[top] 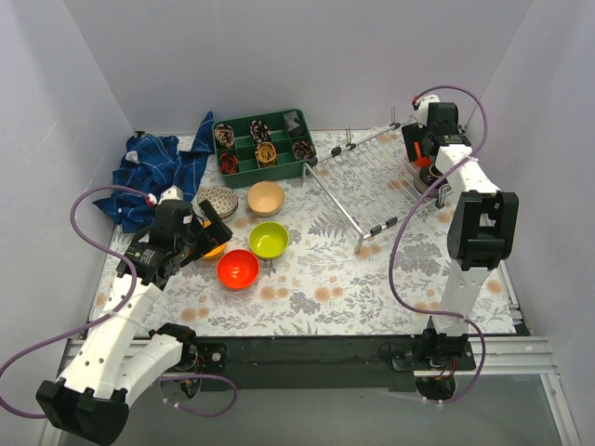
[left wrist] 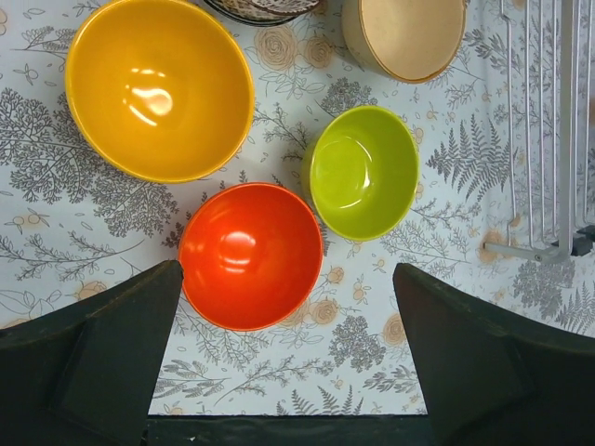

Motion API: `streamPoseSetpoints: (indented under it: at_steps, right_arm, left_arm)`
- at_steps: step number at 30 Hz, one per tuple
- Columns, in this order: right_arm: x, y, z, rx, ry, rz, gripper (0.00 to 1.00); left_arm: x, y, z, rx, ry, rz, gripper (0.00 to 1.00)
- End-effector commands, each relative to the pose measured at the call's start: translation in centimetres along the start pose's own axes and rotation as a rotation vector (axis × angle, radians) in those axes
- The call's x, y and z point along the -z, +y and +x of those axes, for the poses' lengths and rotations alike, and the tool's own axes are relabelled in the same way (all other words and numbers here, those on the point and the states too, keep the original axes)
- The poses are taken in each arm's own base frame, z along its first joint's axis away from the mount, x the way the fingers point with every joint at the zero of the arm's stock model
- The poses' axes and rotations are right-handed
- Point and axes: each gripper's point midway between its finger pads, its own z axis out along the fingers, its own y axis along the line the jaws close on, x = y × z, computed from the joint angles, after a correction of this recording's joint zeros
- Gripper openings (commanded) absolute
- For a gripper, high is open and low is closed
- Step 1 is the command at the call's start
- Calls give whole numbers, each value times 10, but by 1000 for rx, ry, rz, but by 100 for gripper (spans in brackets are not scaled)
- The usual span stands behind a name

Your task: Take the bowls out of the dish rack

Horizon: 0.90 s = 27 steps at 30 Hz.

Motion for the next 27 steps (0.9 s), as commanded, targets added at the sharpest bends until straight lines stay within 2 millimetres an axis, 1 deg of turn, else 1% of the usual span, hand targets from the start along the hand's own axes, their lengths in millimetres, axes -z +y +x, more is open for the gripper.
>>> streamPoseSetpoints:
  at_steps: [1,2,3,5,6,8,9,10,11,12,13,14,15,17,20,21,22,25,27]
  right_arm:
    - [-13,-3,-42,122,-131,-10,98]
    - [-16,1,-43,163,-135,-12,98]
    - [-25,4,-39,181,-126,-6,99]
    - [-31,8,-43,227,-133,3,99]
    - [-40,12,-37,246,-117,4,99]
    - [-45,19,-39,273,-123,5,99]
    - [-51,24,-34,301,-110,6,99]
    - [-54,29,-34,315,-110,8,99]
    - [-57,31,-36,325,-120,20,98]
    - [-63,32,-31,347,-104,38,99]
    - [-65,35,-30,360,-103,50,99]
    - [-68,34,-33,364,-113,78,99]
    - [-73,30,-26,383,-90,111,99]
    - [-76,30,-26,391,-93,148,99]
    - [-81,29,-21,423,-86,191,98]
    - [-81,24,-22,422,-90,230,99]
    - [-82,29,-18,445,-83,230,99]
    - [-80,32,-19,451,-86,239,99]
    - [-75,30,-24,447,-95,253,99]
  left_arm:
    - [10,-16,-16,-42,-50,74,98]
    - [10,-17,-16,-41,-51,75,98]
    - [8,-17,-16,-39,-46,71,98]
    - [6,-18,-15,-35,-39,70,98]
    - [5,-19,-15,-36,-34,72,98]
    - [3,-19,-15,-41,-28,66,98]
    - [3,-19,-16,-43,-29,63,98]
    - [2,-19,-15,-45,-23,58,98]
    - [2,-19,-16,-47,-25,55,98]
    - [1,-18,-16,-49,-23,51,98]
    - [1,-19,-16,-49,-22,52,98]
    - [0,-18,-15,-49,-18,47,98]
    - [0,-17,-15,-47,-18,45,98]
    - [-1,-16,-12,-46,-11,44,98]
    - [0,-15,-11,-48,-6,40,98]
    - [-1,-14,-11,-48,-7,37,98]
    - [-1,-13,-11,-49,-8,36,98]
    - [-1,-13,-11,-52,-8,36,98]
    - [-1,-14,-11,-52,-8,40,98]
